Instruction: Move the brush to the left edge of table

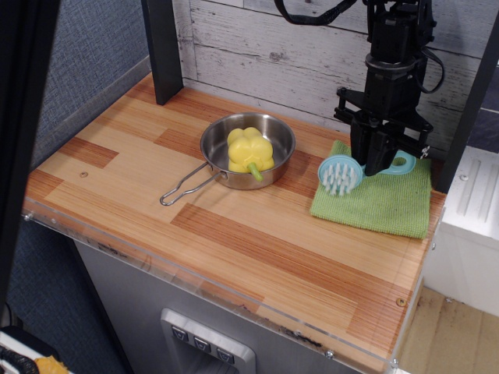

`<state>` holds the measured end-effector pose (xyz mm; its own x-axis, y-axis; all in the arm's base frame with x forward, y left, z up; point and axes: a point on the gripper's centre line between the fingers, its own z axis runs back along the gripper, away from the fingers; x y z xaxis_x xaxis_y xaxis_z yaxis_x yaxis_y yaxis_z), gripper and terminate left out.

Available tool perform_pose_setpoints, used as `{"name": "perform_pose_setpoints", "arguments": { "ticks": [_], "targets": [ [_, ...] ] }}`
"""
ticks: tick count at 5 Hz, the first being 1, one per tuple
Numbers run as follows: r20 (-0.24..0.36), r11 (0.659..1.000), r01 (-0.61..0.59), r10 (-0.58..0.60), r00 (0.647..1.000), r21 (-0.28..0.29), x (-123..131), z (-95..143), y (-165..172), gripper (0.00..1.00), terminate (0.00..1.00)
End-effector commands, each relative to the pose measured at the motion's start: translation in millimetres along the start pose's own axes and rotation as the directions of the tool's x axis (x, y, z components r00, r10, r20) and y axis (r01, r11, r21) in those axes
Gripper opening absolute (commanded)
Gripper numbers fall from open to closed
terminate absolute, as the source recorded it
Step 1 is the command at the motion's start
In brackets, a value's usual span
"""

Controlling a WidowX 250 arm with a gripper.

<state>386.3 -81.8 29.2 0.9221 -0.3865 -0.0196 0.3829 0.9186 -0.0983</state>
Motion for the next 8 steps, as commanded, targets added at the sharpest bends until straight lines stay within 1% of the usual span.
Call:
{"name": "perform_pose_setpoints", "arguments": {
  "ticks": [1, 2, 3, 4, 5, 6, 7, 8],
  "targets": [
    [0.101, 1.0, -0.006, 0.005, 0.995, 0.014, -3, 41, 3, 0.0, 0.0],
    [0.155, 0.999, -0.029, 0.022, 0.988, 0.045, -18, 64, 9, 0.0, 0.0],
    [0.214, 0.994, -0.09, 0.074, 0.974, 0.067, -52, 84, 17, 0.0, 0.0],
    [0.191, 0.989, -0.11, 0.089, 0.978, 0.101, -91, 86, 35, 0.0, 0.0],
    [0.154, 0.983, -0.124, 0.103, 0.983, 0.137, -127, 86, 62, 0.0, 0.0],
    [0.146, 0.966, -0.227, 0.208, 0.967, 0.124, -167, 80, 96, 0.0, 0.0],
    [0.093, 0.949, -0.283, 0.271, 0.958, 0.14, -198, 84, 124, 0.0, 0.0],
    [0.1, 0.937, -0.304, 0.29, 0.952, 0.175, -212, 88, 141, 0.0, 0.0]
  ]
}}
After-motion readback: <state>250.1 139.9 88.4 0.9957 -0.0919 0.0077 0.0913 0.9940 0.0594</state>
